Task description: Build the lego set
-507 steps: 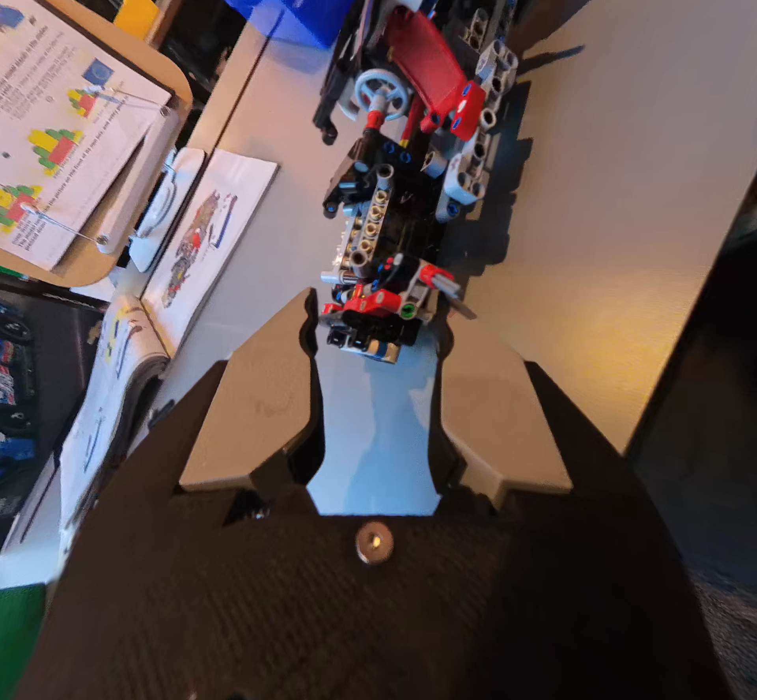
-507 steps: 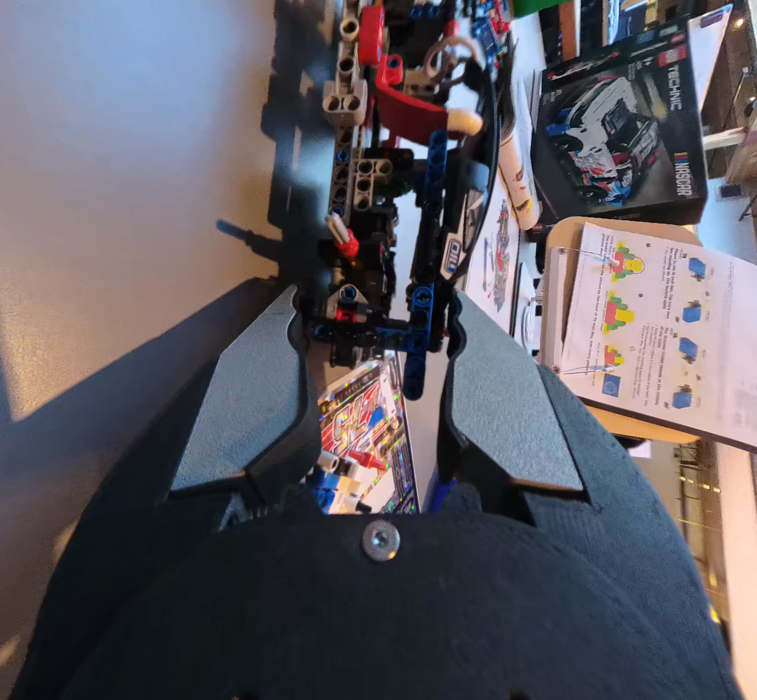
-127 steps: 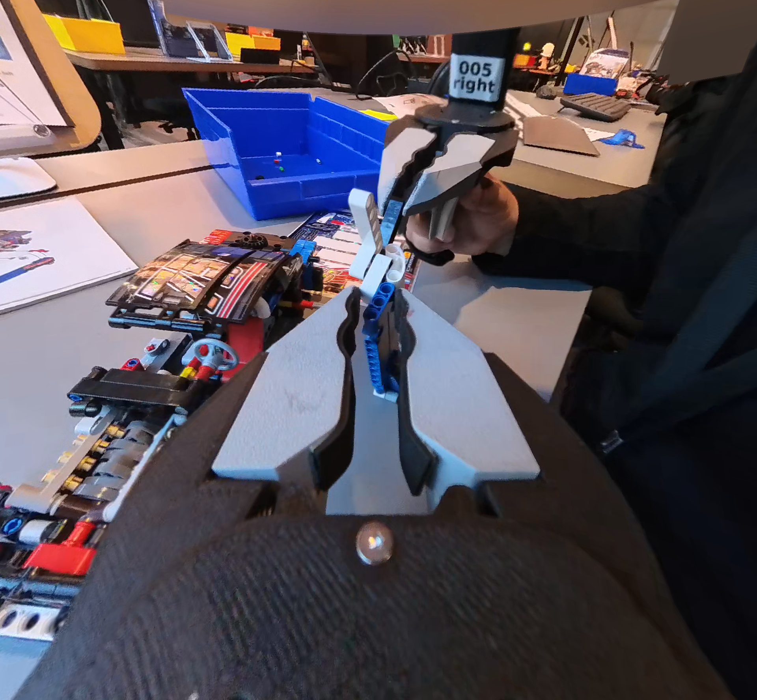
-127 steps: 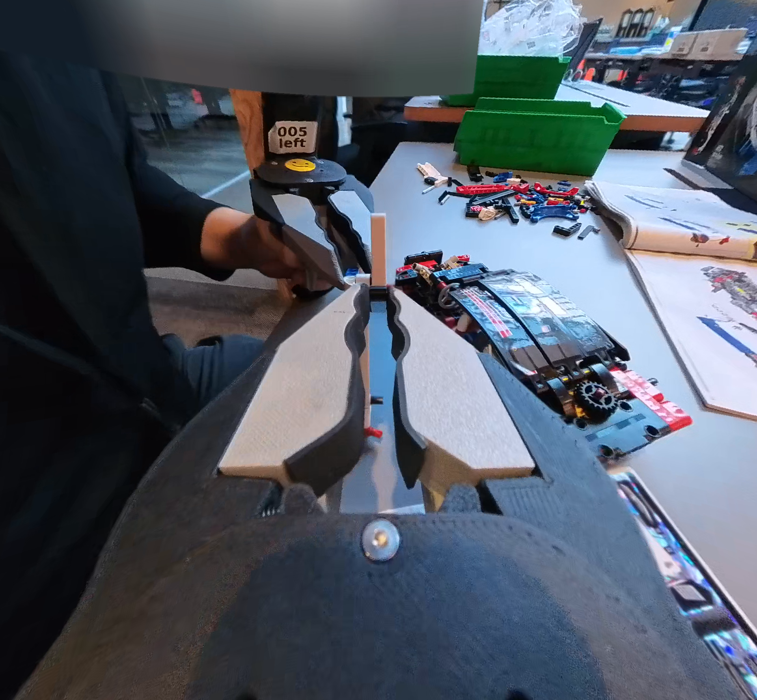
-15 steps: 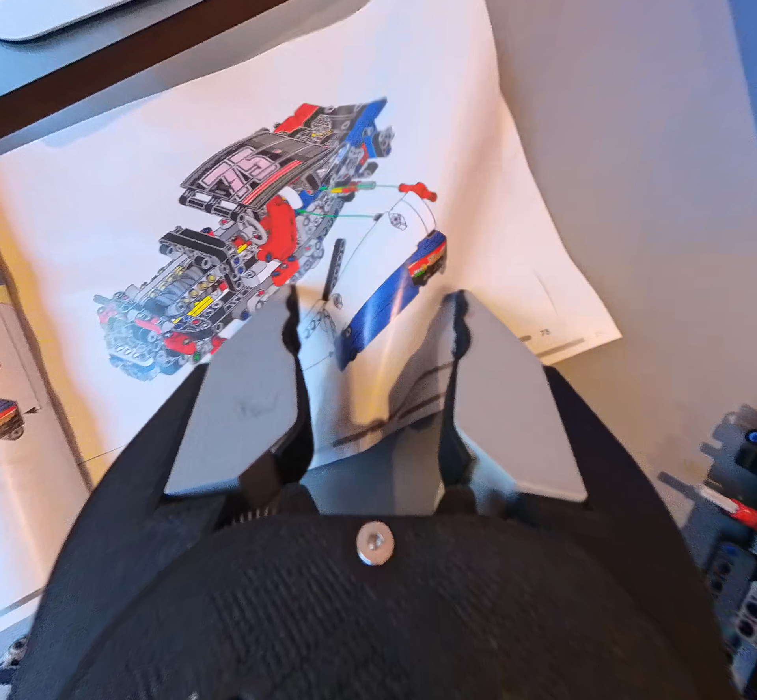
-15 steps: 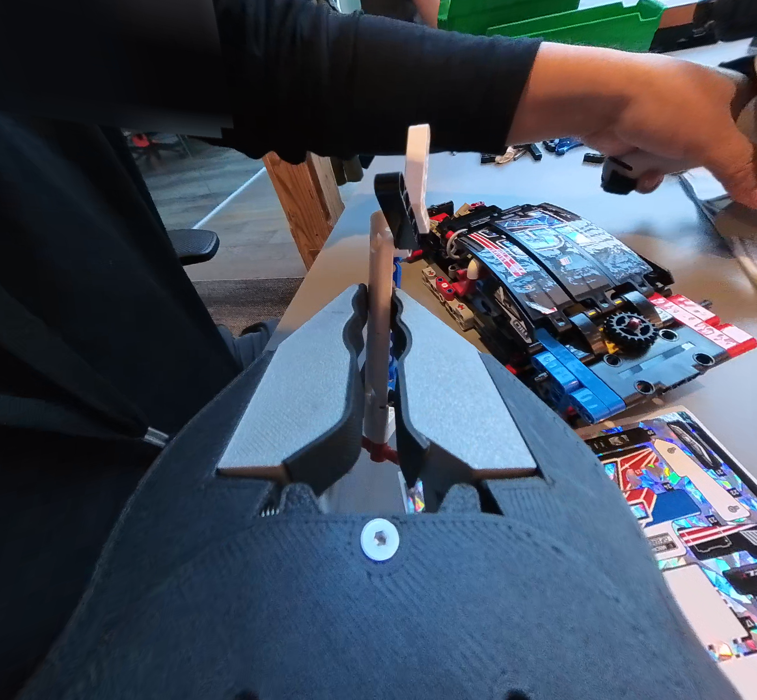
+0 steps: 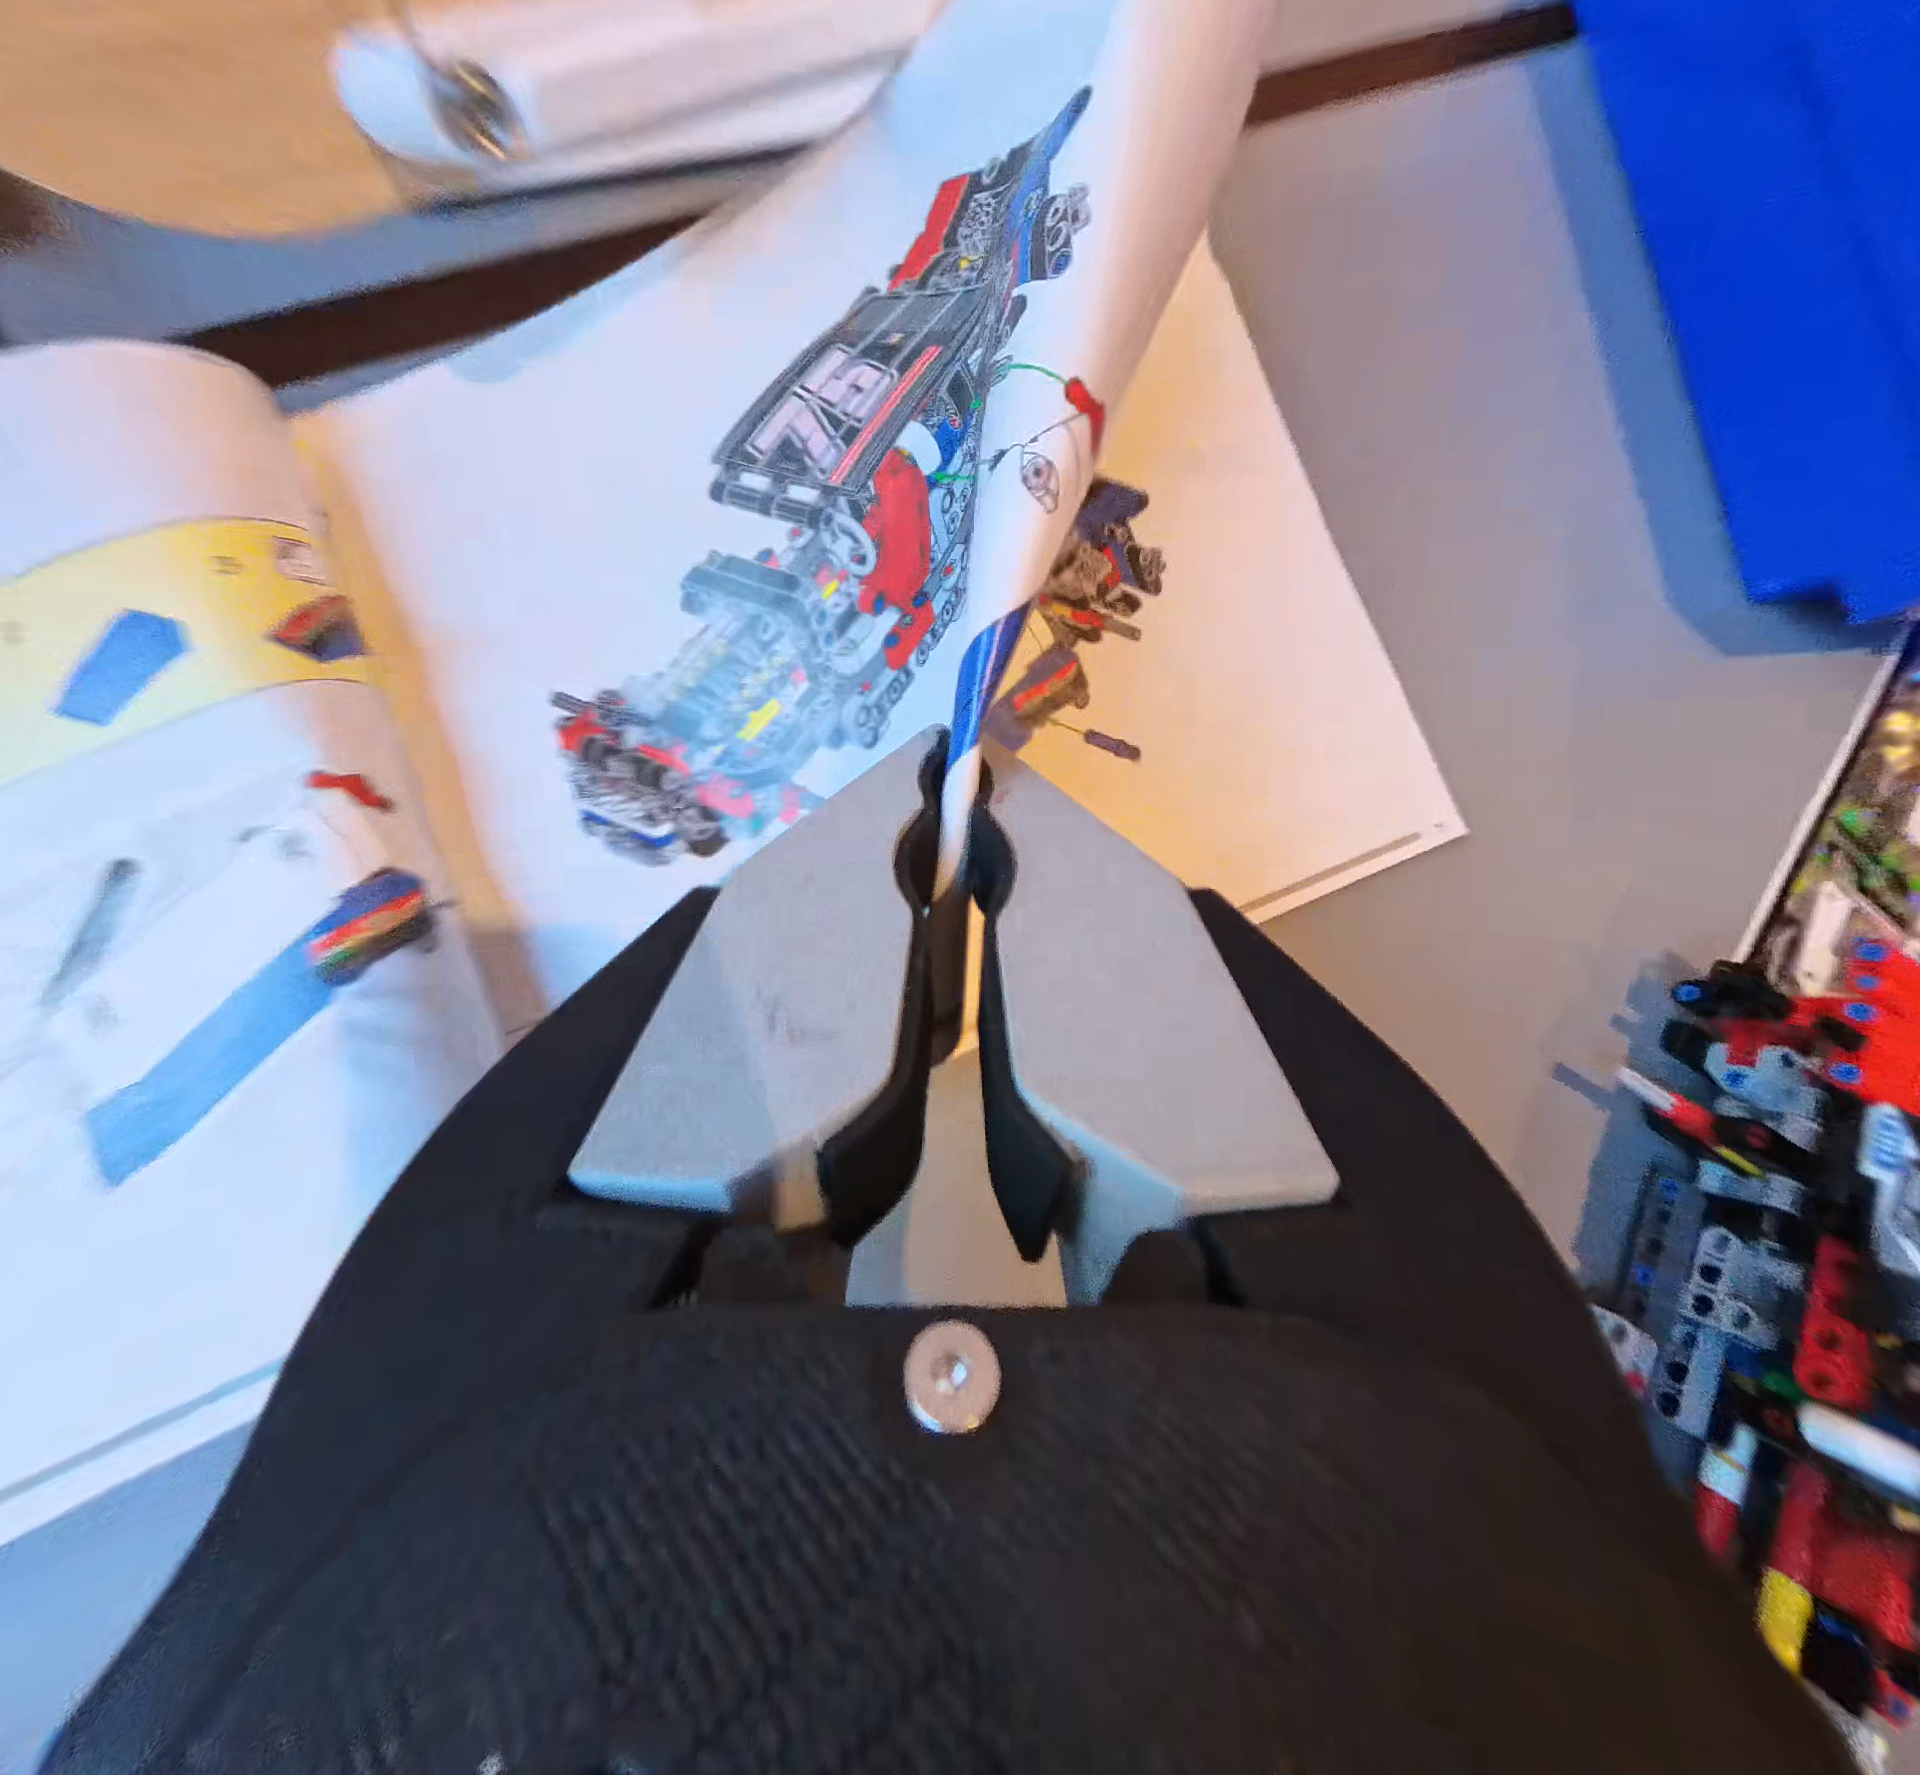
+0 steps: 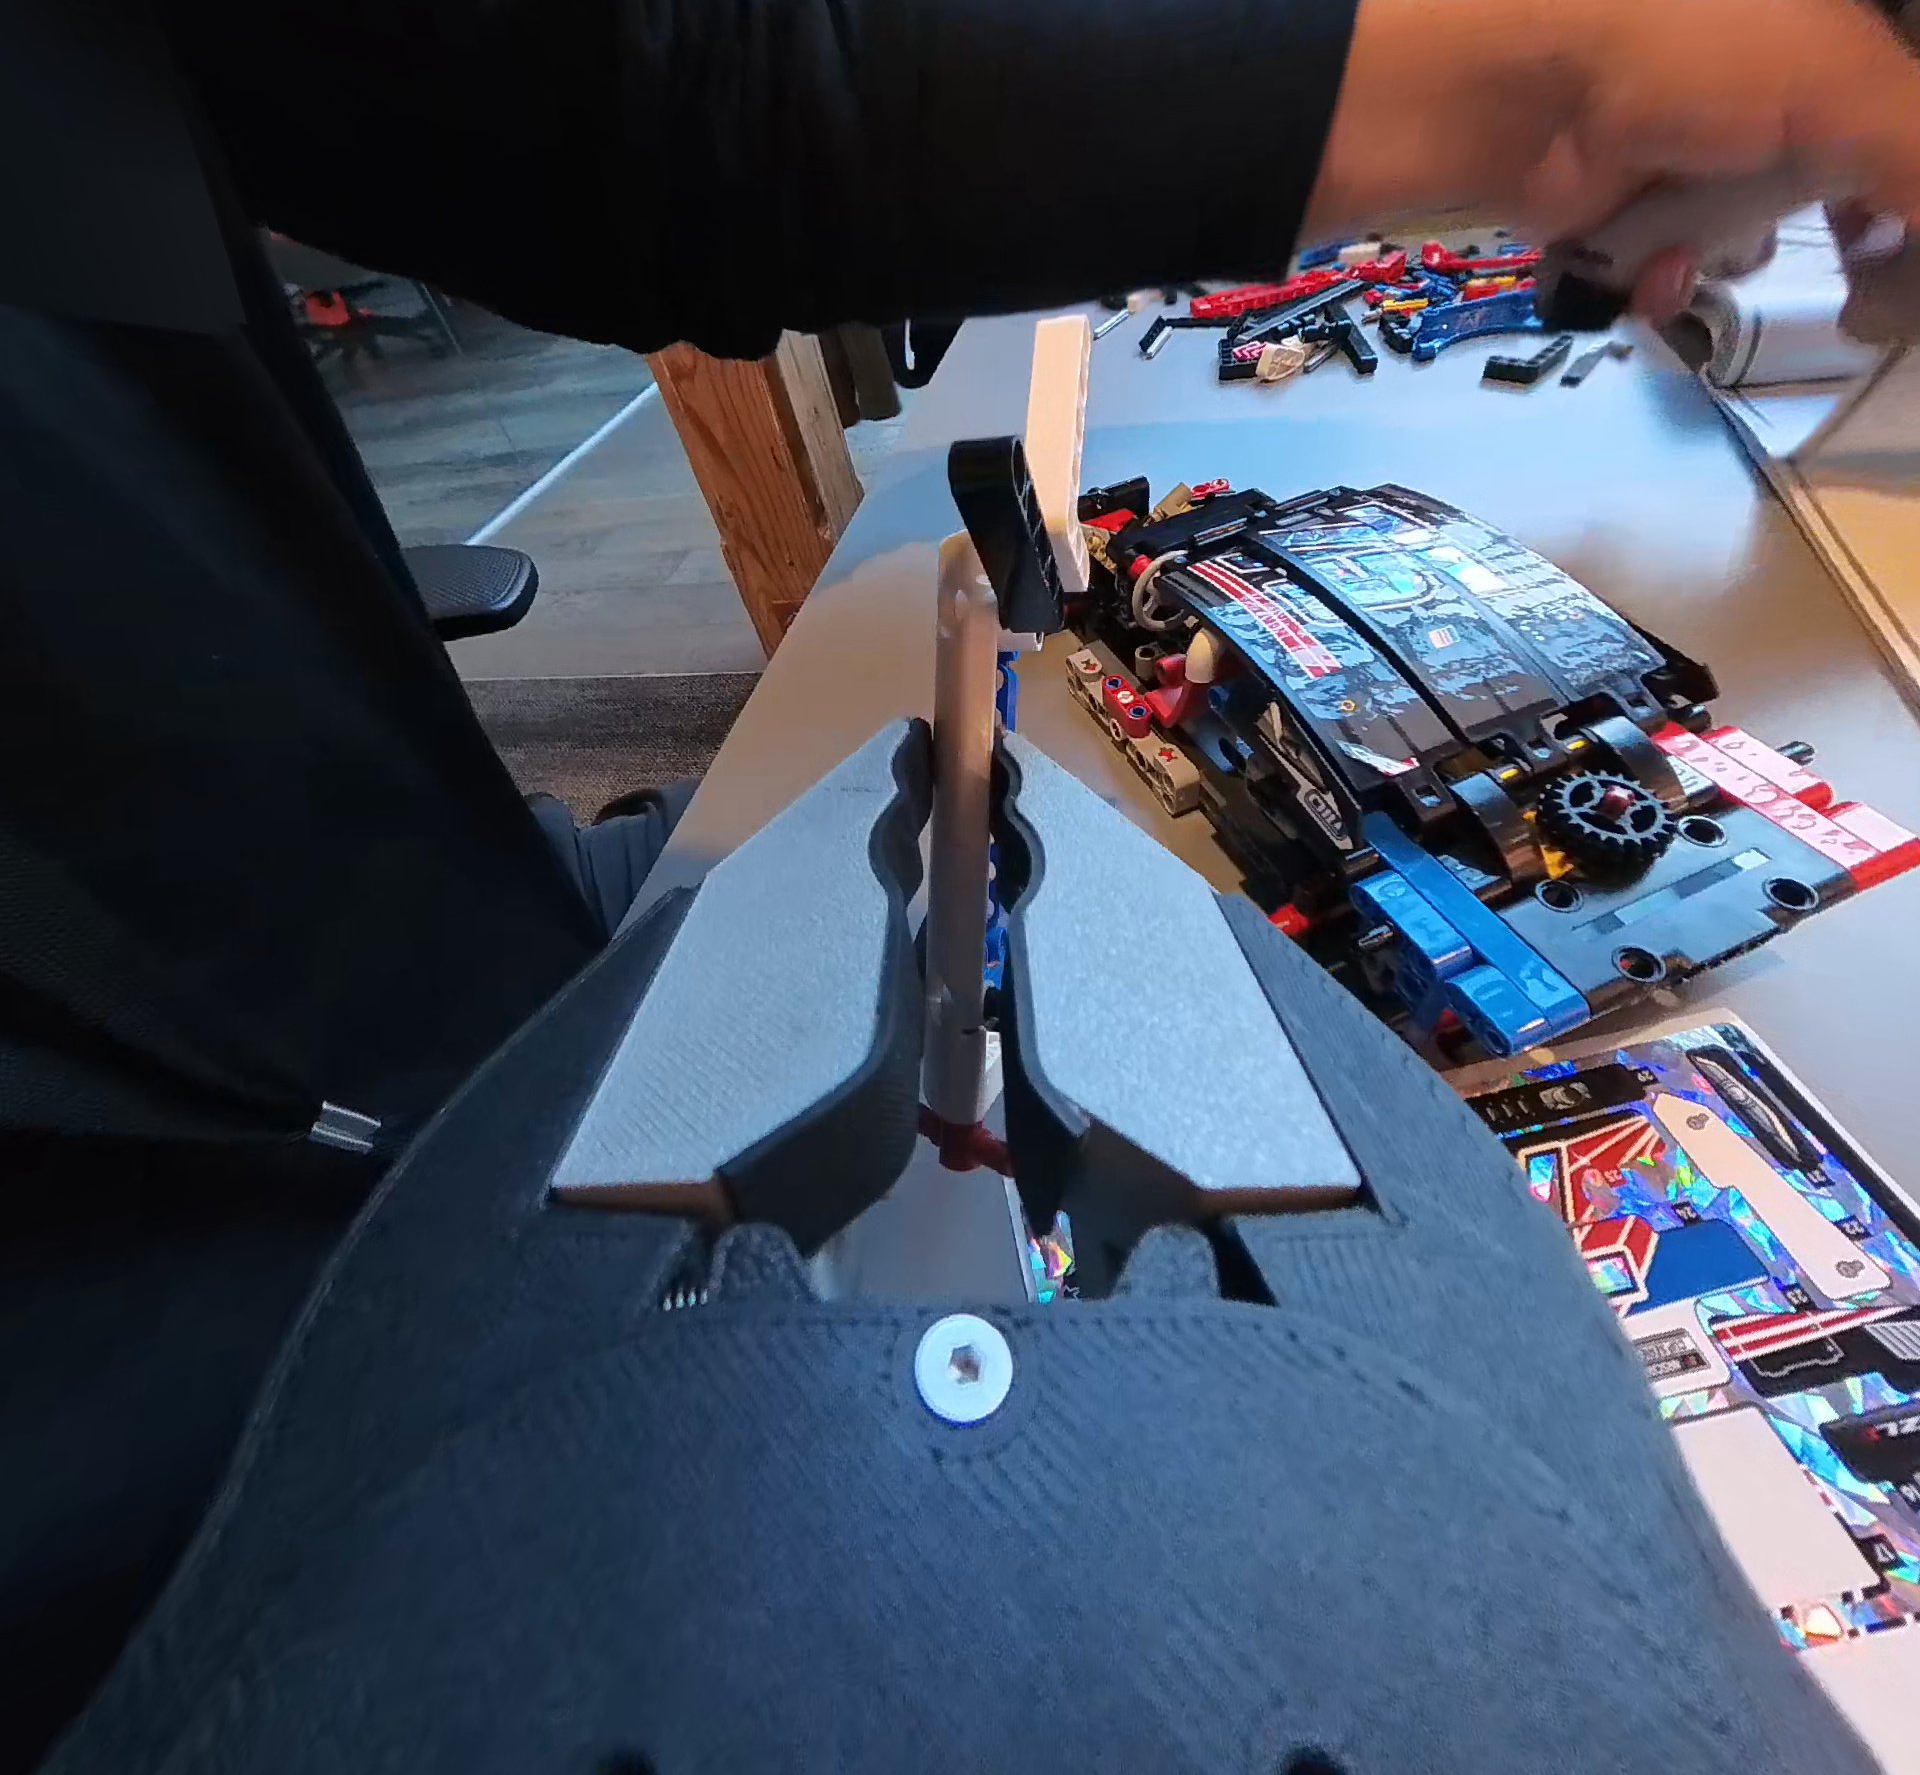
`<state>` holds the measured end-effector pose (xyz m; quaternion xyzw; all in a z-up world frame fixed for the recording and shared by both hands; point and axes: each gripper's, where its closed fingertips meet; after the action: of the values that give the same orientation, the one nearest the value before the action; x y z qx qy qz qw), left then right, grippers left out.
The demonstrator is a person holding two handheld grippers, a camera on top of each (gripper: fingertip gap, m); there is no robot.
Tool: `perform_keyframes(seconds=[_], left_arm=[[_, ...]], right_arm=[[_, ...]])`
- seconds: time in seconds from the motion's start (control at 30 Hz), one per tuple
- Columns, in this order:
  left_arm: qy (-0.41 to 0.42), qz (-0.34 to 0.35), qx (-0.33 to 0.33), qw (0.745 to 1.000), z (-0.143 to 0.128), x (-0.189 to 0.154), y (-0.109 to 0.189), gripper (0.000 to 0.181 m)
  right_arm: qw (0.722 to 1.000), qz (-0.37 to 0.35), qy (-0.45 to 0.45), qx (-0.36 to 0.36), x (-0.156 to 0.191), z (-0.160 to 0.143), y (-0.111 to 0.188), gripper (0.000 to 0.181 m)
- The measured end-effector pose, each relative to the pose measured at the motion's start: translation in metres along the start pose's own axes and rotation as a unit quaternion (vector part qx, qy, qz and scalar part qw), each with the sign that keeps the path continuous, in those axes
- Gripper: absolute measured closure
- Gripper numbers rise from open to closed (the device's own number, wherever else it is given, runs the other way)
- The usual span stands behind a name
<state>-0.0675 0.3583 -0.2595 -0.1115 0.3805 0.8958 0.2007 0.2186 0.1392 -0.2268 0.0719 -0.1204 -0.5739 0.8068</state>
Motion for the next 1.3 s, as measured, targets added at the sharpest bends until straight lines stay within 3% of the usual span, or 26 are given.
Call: perform_keyframes(seconds=[0.13,0.3,0.5,0.67,0.77,0.87,0.93,1.03,1.07,1.13,1.2,1.3], left_arm=[[0.025,0.000,-0.074,0.997,0.013,0.020,0.055,0.181],[0.098,-0.002,-0.137,0.986,0.006,0.071,0.106,0.181],[0.167,-0.084,-0.196,0.963,0.000,0.092,0.127,0.181],[0.192,-0.056,-0.226,0.953,-0.013,0.121,0.145,0.177],[0.158,-0.010,-0.195,0.968,-0.028,0.128,0.150,0.157],[0.146,-0.002,-0.171,0.974,-0.039,0.126,0.145,0.151],[0.136,-0.025,-0.141,0.980,-0.043,0.111,0.132,0.128],[0.112,-0.064,-0.128,0.983,-0.039,0.084,0.115,0.125],[0.119,-0.084,-0.138,0.980,-0.035,0.074,0.110,0.121],[0.157,-0.170,-0.163,0.959,-0.026,0.046,0.100,0.090],[0.177,-0.231,-0.171,0.941,-0.022,0.023,0.094,0.082],[0.188,-0.222,-0.193,0.937,-0.027,0.009,0.094,0.065]], right_arm=[[1.000,0.004,-0.005,0.000,0.000,0.000,0.000,0.175],[1.000,0.010,-0.008,0.002,0.002,-0.001,-0.002,0.175],[1.000,-0.002,0.010,0.025,0.001,-0.010,-0.006,0.175],[0.999,0.001,0.011,0.031,0.002,-0.013,-0.008,0.175],[1.000,0.003,0.003,0.029,0.000,-0.012,-0.007,0.175],[1.000,0.004,-0.006,0.024,-0.001,-0.010,-0.006,0.175],[1.000,0.005,-0.010,0.023,-0.002,-0.010,-0.006,0.175],[1.000,0.004,-0.011,0.024,-0.002,-0.010,-0.007,0.175],[1.000,0.004,-0.010,0.025,-0.002,-0.010,-0.007,0.175],[1.000,0.003,-0.008,0.025,-0.002,-0.010,-0.007,0.175],[1.000,0.002,-0.007,0.026,-0.002,-0.011,-0.007,0.175],[1.000,-0.003,0.002,0.030,-0.002,-0.012,-0.006,0.175]])
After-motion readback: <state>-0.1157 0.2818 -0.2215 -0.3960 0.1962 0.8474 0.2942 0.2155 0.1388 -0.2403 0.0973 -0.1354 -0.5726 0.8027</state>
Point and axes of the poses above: each gripper's, where its closed fingertips meet, y back along the fingers, z out of its top, x = y × z across the jaws, and after that the axes turned 15 degrees about -z, right-handed
